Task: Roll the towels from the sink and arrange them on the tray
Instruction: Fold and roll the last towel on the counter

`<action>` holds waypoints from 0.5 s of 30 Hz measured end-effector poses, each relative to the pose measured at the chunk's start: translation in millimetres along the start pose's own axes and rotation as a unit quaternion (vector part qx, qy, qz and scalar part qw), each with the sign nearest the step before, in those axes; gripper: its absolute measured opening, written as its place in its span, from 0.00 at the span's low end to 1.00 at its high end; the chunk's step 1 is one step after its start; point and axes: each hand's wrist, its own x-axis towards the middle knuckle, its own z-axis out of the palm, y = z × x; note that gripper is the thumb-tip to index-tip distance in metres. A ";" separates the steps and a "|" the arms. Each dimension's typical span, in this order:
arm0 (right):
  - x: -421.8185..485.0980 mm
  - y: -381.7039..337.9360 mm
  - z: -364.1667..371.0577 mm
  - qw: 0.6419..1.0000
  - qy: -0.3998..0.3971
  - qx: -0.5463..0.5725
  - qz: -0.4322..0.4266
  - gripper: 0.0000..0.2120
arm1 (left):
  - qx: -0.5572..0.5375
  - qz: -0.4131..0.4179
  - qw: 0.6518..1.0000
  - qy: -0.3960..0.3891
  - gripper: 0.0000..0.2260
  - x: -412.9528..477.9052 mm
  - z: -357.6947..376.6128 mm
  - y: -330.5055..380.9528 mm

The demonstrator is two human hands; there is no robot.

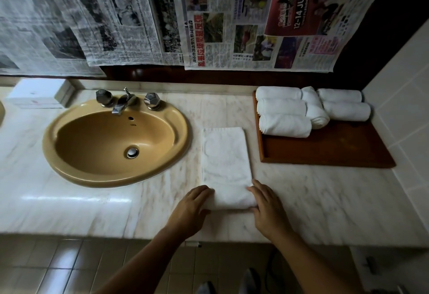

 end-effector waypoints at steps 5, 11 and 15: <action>13.8 -4.3 -11.0 0.986 -0.055 0.133 0.084 0.25 | -0.167 -0.133 0.977 0.021 0.23 3.1 -3.3 4.3; 24.5 -2.8 -13.8 0.963 -0.081 0.214 0.143 0.11 | -0.266 -0.183 0.946 0.019 0.12 8.7 -7.0 10.1; 31.7 -5.6 -5.9 0.941 -0.049 0.251 0.220 0.09 | -0.247 -0.219 0.943 0.034 0.15 18.4 -8.6 15.6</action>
